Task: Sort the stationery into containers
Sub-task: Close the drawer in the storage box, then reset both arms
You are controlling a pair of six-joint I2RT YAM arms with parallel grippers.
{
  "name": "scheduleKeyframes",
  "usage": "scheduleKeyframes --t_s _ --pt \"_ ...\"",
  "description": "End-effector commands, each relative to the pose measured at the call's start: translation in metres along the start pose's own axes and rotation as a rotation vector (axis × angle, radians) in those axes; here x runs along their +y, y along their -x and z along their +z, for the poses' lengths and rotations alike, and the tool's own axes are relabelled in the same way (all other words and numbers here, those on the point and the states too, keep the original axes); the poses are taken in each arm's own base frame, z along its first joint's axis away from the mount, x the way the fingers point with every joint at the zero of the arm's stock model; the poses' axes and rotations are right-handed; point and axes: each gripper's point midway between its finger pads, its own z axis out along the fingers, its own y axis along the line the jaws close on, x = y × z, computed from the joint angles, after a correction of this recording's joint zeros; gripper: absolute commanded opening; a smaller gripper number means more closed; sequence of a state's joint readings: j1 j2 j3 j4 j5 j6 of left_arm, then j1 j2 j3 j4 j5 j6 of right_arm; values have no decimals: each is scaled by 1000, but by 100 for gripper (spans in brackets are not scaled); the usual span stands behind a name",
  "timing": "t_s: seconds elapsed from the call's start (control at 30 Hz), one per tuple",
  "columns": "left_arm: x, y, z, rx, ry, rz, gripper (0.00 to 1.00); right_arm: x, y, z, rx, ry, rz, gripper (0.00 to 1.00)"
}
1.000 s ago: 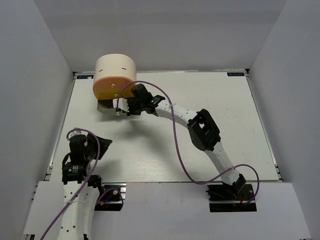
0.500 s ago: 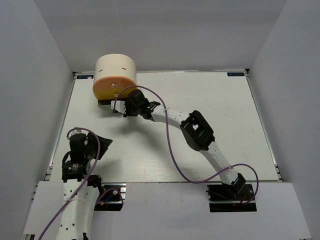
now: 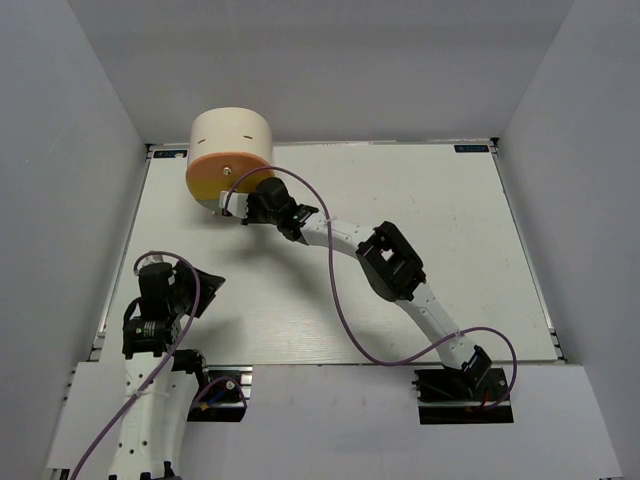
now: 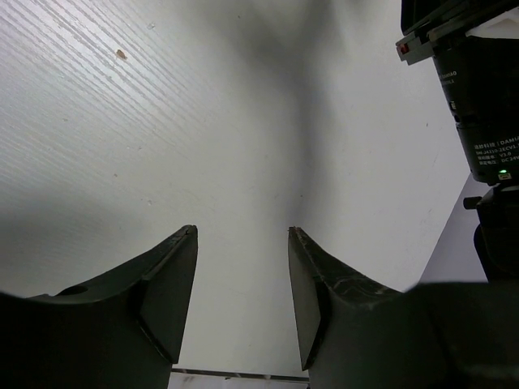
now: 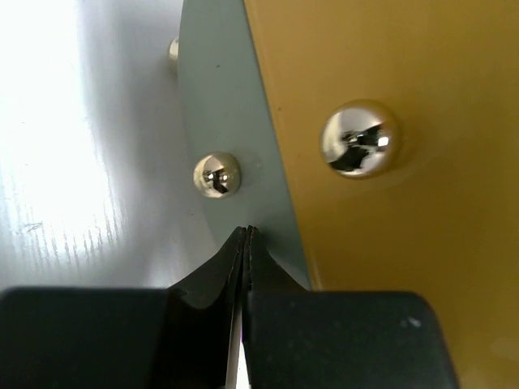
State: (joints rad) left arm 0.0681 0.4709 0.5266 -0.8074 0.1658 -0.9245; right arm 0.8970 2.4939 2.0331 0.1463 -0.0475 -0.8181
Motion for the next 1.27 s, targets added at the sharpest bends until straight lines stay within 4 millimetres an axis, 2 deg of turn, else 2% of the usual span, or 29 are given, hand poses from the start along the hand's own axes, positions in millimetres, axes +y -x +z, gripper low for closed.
scheduleKeyframes --t_s 0.0,0.17,0.2,0.27,0.3,0.33,0.37,0.4,0.43,0.47,0.5,0.53,0.6,0.63,0.67,0.7,0.73,0.8,0.83,0.87,0.9,0.97,1.0,1.03,1.07,1.1,1.17,1.2,1.23 --pt "-11 7 -6 -18 -26 19 59 -34 0 2 -1 -136 -1 0" --pt "-12 8 -4 -18 -26 19 59 -29 -1 -5 -9 -107 28 0" --pt "-12 8 -4 -18 -26 19 59 -27 15 -10 -56 -69 44 0" --pt "-13 6 -5 -11 -31 20 59 -7 17 -25 -60 46 97 0" --pt "-15 8 -4 -17 -40 21 60 -12 41 -49 -111 100 137 0" --pt "-17 9 -4 -24 -48 23 60 10 40 -59 -130 192 191 0" --pt "-16 7 -5 -18 -58 24 65 16 39 -73 -121 246 226 0" --pt "-21 7 -5 -16 -78 27 67 1 74 -104 -206 276 275 7" --pt "-21 6 -5 -15 -92 30 69 24 56 -113 -161 328 326 12" --pt "-27 6 -6 -16 -129 36 76 23 59 -143 -146 364 386 26" --pt "-31 6 -6 -18 -149 50 79 19 64 -152 -140 363 424 33" --pt "-34 6 -6 -18 -173 55 82 24 58 -160 -117 377 454 40" --pt "-54 8 -11 -18 -267 86 93 10 57 -191 -68 354 556 55" --pt "-60 8 -12 -20 -298 108 96 8 51 -199 -27 335 591 61" --pt "-69 9 -14 -13 -342 121 98 -6 44 -212 23 272 647 65" --pt "-72 9 -15 -14 -361 140 100 -17 40 -219 47 226 672 68" --pt "-78 9 -17 -9 -379 163 100 -37 32 -236 104 123 702 72" --pt "-92 15 -24 -27 -423 191 100 -48 21 -251 167 58 726 81" --pt "-93 14 -22 -17 -429 204 100 -62 30 -266 149 3 727 84" --pt "-98 15 -27 -16 -447 210 100 -69 15 -276 207 -77 719 89" --pt "-104 19 -30 -31 -462 226 100 -74 13 -281 207 -108 720 89" --pt "-108 19 -29 -21 -472 252 100 -82 7 -310 209 -192 702 89" --pt "-116 23 -36 -38 -491 259 100 -98 15 -325 165 -258 690 89" --pt "-115 22 -33 -25 -486 271 100 -90 7 -328 183 -263 693 91" --pt "-117 24 -34 -28 -486 283 100 -94 10 -338 166 -294 699 91" --pt "-121 27 -38 -37 -496 287 100 -90 2 -347 187 -311 700 91" --pt "-124 29 -35 -34 -499 313 100 -99 1 -364 174 -367 694 91" --pt "-129 31 -38 -48 -513 319 100 -93 -12 -367 208 -375 677 91" --pt "-128 30 -36 -35 -511 326 100 -95 -13 -369 200 -387 665 91"
